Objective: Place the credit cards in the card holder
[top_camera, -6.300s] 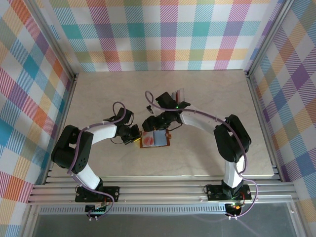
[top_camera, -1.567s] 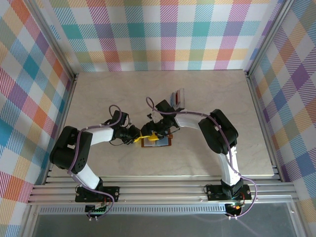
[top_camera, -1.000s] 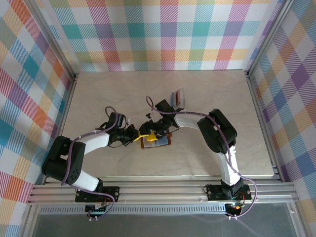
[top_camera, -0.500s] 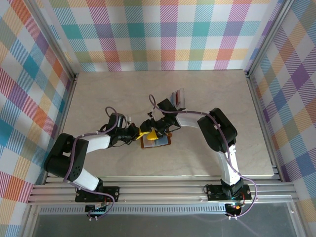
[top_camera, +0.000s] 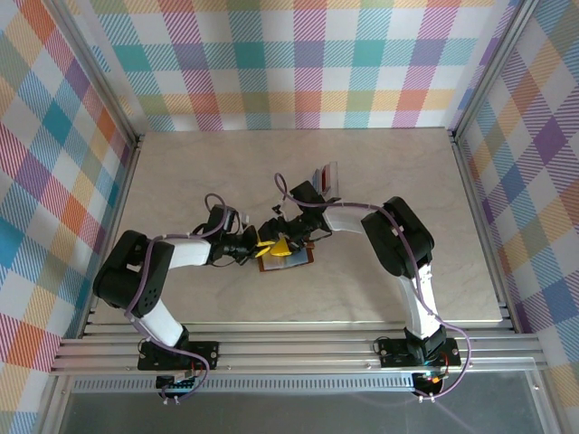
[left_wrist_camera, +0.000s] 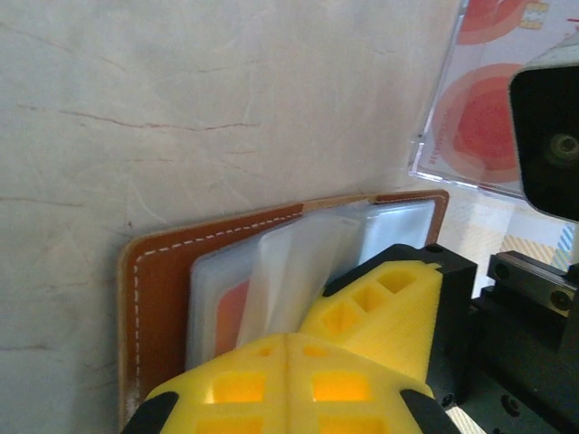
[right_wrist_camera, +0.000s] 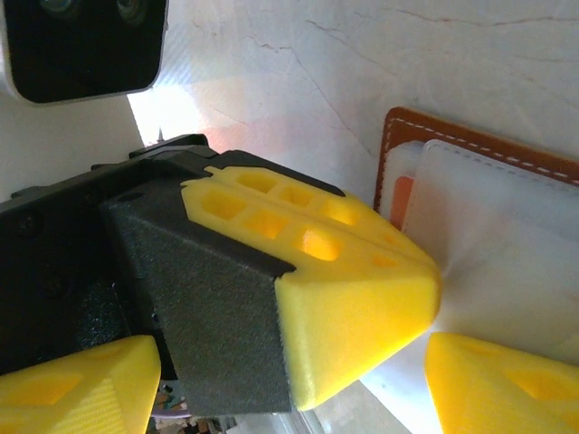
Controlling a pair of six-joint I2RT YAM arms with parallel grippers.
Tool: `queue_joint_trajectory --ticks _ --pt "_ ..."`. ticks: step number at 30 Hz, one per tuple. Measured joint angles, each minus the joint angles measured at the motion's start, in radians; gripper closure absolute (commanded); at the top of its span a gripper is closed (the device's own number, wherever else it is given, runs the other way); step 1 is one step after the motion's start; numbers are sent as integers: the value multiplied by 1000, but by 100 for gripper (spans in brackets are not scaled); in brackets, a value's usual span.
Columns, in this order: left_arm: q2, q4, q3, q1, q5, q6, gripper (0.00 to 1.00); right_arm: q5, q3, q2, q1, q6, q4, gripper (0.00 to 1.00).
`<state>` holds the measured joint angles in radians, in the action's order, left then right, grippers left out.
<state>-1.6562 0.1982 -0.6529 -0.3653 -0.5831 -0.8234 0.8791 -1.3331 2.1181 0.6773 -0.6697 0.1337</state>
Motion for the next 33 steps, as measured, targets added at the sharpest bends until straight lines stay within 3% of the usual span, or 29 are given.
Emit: queue_joint_trajectory --ticks 14,17,21,25,33 --pt "-71 -110 -104 -13 9 54 100 -109 -47 -155 -59 81 177 22" --pt "-67 -120 -105 -17 19 61 100 -207 -122 -197 -74 126 279 28" --pt "-67 -137 -113 -21 27 69 100 -435 -244 -230 -103 191 425 36" --pt "-67 -167 -131 -32 50 82 100 -631 -291 -236 -119 247 533 37" --pt "-64 -185 -137 -36 63 89 100 -794 -340 -147 -117 312 657 38"
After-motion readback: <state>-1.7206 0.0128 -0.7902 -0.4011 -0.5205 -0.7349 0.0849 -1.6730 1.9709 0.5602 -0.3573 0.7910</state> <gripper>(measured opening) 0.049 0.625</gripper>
